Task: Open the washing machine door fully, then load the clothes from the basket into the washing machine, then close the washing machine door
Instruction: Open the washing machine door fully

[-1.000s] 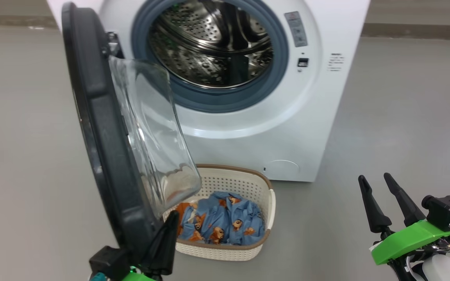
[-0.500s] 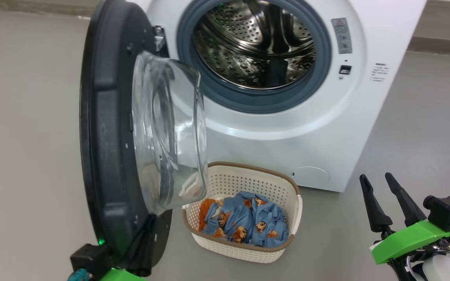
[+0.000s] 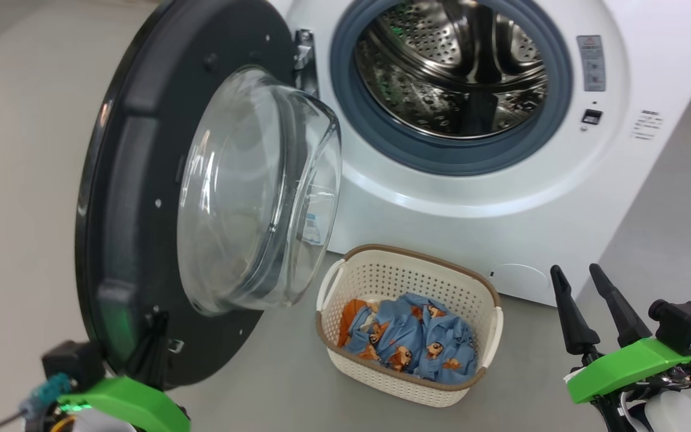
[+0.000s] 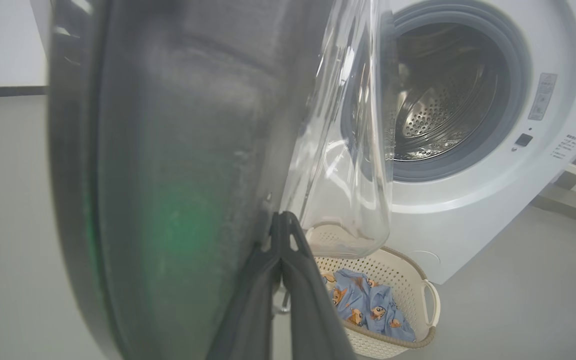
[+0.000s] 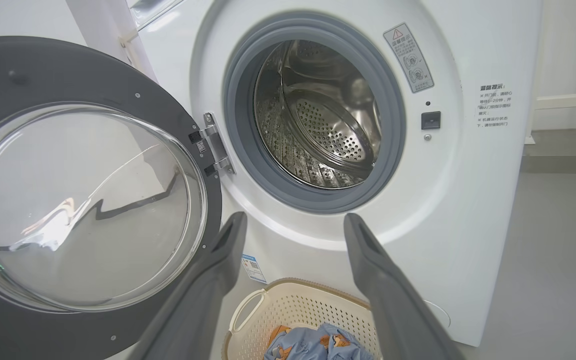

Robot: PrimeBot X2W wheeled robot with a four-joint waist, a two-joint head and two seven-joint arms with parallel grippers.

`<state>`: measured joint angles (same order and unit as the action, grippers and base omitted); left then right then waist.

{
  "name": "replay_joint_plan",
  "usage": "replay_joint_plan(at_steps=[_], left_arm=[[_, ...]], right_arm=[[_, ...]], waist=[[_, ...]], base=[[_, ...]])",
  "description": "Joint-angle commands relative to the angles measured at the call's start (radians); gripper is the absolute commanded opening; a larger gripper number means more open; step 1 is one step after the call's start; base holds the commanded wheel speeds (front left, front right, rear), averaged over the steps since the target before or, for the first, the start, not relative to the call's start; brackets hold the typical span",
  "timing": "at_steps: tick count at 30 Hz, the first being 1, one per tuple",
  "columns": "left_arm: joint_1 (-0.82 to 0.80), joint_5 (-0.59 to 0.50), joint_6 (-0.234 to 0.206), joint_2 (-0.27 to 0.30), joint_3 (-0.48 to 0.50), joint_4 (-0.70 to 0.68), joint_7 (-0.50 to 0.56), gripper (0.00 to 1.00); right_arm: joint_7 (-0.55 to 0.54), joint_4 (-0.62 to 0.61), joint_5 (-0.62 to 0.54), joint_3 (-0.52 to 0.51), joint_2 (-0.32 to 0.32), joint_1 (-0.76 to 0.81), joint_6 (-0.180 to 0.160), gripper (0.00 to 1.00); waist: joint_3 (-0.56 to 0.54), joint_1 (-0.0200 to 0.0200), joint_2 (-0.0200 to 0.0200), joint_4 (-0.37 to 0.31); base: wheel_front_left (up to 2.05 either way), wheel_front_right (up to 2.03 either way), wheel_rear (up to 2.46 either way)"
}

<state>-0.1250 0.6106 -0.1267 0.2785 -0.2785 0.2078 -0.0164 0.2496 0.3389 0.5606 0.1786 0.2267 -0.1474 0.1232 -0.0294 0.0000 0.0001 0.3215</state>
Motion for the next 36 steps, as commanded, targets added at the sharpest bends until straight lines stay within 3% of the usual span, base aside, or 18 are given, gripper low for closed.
replay_joint_plan(at_steps=[1,10,26,36], left_arm=[[-0.077,0.014,0.002,0.047,0.063,-0.005,0.001,0.0],[-0.238,0.015,0.042,0.116,0.076,0.176,0.054,0.0],[-0.563,0.043,0.157,0.157,0.095,0.536,0.019,0.0],[-0.688,0.021,0.153,0.203,0.093,0.738,-0.016,0.0]], right_arm=[[0.012,-0.027,-0.012,0.007,0.011,-0.006,0.008,1.0],[0.012,-0.03,-0.017,-0.009,0.006,-0.012,0.008,1.0],[0.012,-0.051,-0.02,-0.017,0.025,-0.076,0.008,1.0],[0.012,-0.042,-0.009,-0.011,0.029,-0.099,0.008,1.0]], waist=[[0.008,0.0,-0.0001,0.024],[0.036,0.0,-0.0001,0.068],[0.155,0.0,-0.0001,0.074],[0.175,0.0,-0.0001,0.037]], base=[[0.0,0.0,0.0],[0.0,0.0,0.0],[0.0,0.0,0.0],[0.0,0.0,0.0]])
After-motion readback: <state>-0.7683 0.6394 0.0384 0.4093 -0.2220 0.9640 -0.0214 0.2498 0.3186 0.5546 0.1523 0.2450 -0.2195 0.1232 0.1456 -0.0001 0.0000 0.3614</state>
